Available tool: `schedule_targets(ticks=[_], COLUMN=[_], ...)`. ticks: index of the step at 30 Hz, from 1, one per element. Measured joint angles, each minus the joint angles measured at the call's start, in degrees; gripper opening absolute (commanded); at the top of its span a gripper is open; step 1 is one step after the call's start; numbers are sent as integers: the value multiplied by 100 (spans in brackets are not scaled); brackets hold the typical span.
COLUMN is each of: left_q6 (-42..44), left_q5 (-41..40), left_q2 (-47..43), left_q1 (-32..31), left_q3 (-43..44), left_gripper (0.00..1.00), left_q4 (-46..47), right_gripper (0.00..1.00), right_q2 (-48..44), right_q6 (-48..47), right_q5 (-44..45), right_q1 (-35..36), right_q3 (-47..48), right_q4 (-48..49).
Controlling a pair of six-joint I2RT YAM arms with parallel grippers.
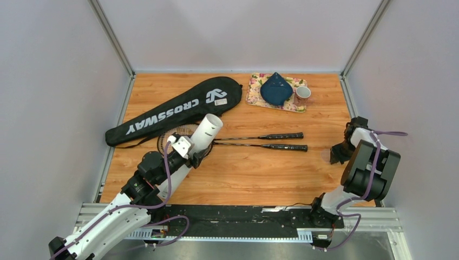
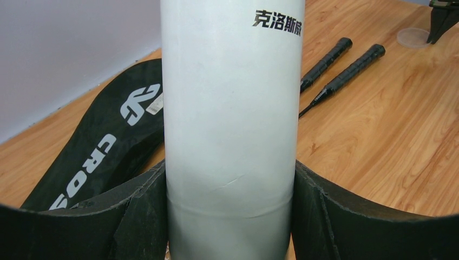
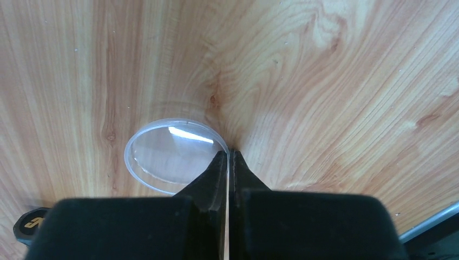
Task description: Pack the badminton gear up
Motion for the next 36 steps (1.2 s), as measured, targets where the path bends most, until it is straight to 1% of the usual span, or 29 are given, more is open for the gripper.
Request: schedule_targets(ticks=[3,6,8,10,11,12,16,19,22,26,27,28,30,36], left_q6=[0,-11,-24,-35,-37,-37,-61,-76,-79,-76,-76,-74,-74,-76], left_q5=[17,72,166,306,437,546,1163,1709,2124,2514,2608,2684,2800,2953], left_q2=[2,28,74,149,203,247,411,566,667,662,660,654,610,496], left_q1=[0,0,0,2,2,0,2,2,2,2,0,2,0,0], left_q3=[0,0,0,0,2,0,4,37,61,68,68,68,68,35], left_gripper=[18,18,17,17,17,17,16,16,16,16,16,16,16,16], left_q4=[0,9,26,63,90,111,289,409,455,455,452,450,450,452], right_gripper=[0,0,0,0,0,0,0,0,0,0,0,0,0,0], right_q2=[-15,-44,-142,-435,-726,-911,-1873,-2236,-2328,-2186,-2175,-2190,-2238,-2275], right_q6=[-31,-186,-302,-450,-555,-706,-1237,-1661,-2013,-2308,-2341,-2350,-2361,-2376], right_q5=[-11,107,245,260,149,-20,-723,-1532,-2509,-3141,-3320,-3532,-3821,-4509], right_q1=[11,166,452,868,1137,1248,2068,2804,3670,4900,5112,5270,5362,5694], right_q3=[-9,33,52,98,151,247,835,1386,1886,2675,2824,2949,3056,3010], right_q4=[31,22,17,-28,-35,-31,-24,109,173,85,90,90,98,-79])
